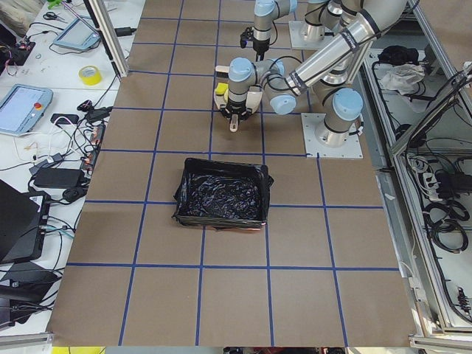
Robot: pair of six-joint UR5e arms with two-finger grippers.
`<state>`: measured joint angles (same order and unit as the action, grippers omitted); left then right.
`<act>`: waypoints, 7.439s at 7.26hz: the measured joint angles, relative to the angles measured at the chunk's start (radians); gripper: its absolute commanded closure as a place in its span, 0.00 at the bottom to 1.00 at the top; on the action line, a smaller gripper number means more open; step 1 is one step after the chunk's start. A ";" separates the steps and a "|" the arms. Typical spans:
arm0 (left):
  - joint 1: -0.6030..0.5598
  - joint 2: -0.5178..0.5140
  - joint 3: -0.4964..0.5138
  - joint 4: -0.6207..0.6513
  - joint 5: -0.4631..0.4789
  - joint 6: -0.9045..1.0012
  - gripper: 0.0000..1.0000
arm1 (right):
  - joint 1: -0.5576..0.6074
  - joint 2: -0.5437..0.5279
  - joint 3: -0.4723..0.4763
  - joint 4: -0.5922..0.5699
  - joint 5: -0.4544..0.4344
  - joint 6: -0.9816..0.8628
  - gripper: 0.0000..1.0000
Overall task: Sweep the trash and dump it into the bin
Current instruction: 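Sweep the yellow potato into the dustpan while the left gripper tilts the dustpan, then lift the loaded dustpan with the left gripper while the right withdraws the brush, then tip the dustpan over the black trash bag while the right gripper lowers the brush, then bring the empty dustpan back onto the table while the right gripper releases the brush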
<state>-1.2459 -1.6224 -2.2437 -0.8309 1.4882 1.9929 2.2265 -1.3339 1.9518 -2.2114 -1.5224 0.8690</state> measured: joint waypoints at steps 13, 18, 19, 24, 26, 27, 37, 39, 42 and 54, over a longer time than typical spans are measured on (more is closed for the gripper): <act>-0.009 -0.068 0.045 0.001 0.039 -0.037 0.72 | 0.112 0.137 -0.176 -0.121 0.117 0.294 1.00; 0.001 -0.055 0.102 -0.028 0.027 -0.035 0.75 | -0.010 0.067 -0.185 0.047 0.036 0.013 1.00; 0.016 -0.045 0.153 -0.089 0.028 -0.031 0.75 | -0.089 0.035 -0.183 0.098 0.028 -0.097 1.00; 0.224 -0.060 0.514 -0.469 0.035 0.153 0.76 | -0.623 -0.025 -0.173 0.165 -0.024 -0.720 1.00; 0.347 -0.070 0.551 -0.478 0.042 0.265 0.76 | -0.861 -0.020 -0.169 0.161 -0.022 -1.044 1.00; 0.396 -0.072 0.571 -0.478 0.070 0.300 0.76 | -0.954 -0.014 -0.160 0.159 -0.022 -1.155 1.00; 0.520 -0.159 0.618 0.059 0.515 0.586 0.75 | -1.099 0.025 0.012 -0.002 -0.026 -1.326 0.37; 0.428 -0.170 0.588 0.249 0.642 0.701 0.75 | -1.099 0.025 0.009 -0.004 -0.022 -1.328 0.34; 0.325 -0.166 0.595 0.346 0.562 0.682 0.96 | -1.096 0.011 -0.065 0.063 -0.021 -1.317 0.29; -0.073 -0.511 0.770 -0.149 0.039 -0.048 1.00 | -0.665 -0.188 -0.445 0.651 -0.049 -0.799 0.13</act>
<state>-1.3190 -2.1338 -1.4736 -0.9800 1.5274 1.9449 1.5613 -1.5223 1.5073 -1.5600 -1.5710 0.0701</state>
